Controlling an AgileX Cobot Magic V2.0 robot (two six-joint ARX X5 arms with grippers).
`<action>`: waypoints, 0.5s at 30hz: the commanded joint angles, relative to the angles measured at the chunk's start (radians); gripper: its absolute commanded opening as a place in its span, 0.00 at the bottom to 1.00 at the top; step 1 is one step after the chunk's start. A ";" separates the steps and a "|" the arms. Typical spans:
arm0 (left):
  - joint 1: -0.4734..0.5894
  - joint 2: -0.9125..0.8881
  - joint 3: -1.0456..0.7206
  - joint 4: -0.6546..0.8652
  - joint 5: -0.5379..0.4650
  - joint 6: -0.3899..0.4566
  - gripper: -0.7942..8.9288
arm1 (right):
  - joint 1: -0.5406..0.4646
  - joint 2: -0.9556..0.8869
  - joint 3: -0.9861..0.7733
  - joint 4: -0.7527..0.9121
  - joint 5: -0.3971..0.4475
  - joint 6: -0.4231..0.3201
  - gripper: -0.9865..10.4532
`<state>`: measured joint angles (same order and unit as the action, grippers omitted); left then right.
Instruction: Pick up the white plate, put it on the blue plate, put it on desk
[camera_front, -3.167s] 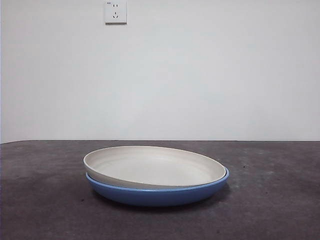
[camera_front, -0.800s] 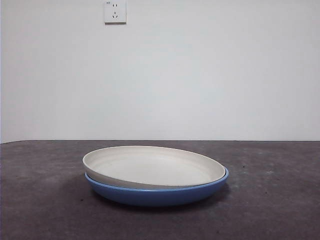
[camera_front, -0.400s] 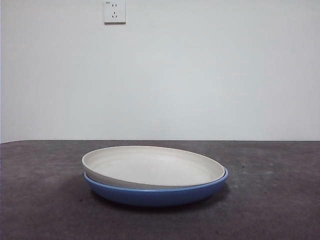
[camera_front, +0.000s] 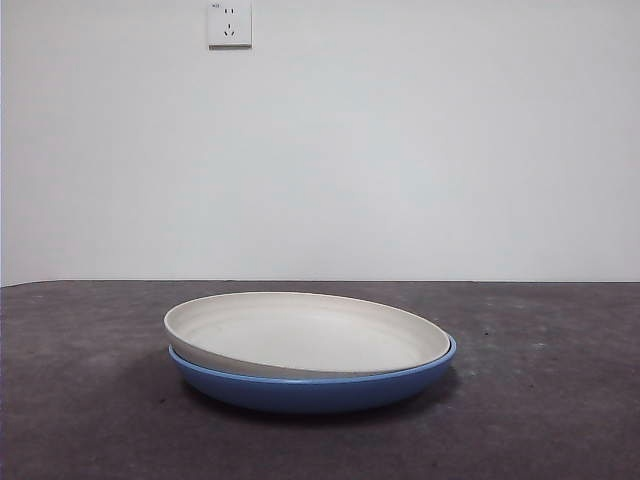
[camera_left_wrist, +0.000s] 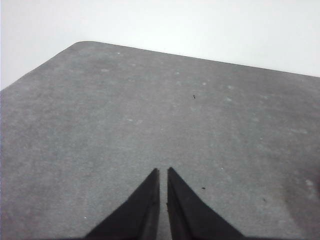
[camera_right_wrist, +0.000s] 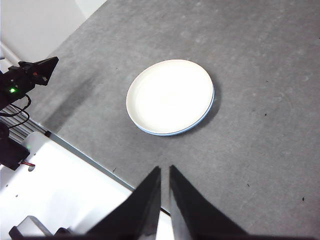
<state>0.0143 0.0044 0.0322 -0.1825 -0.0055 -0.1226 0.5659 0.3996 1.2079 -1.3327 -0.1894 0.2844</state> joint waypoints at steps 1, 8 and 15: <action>-0.002 -0.001 -0.020 -0.011 -0.006 0.074 0.11 | 0.007 0.003 0.013 0.016 0.000 -0.009 0.11; -0.002 -0.001 -0.021 -0.006 -0.002 0.062 0.11 | 0.007 0.003 0.013 0.016 0.000 -0.009 0.11; -0.002 -0.001 -0.020 -0.006 -0.002 0.062 0.11 | 0.007 0.003 0.013 0.016 0.000 -0.009 0.11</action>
<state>0.0143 0.0044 0.0322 -0.1825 -0.0051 -0.0620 0.5659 0.3996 1.2079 -1.3327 -0.1894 0.2844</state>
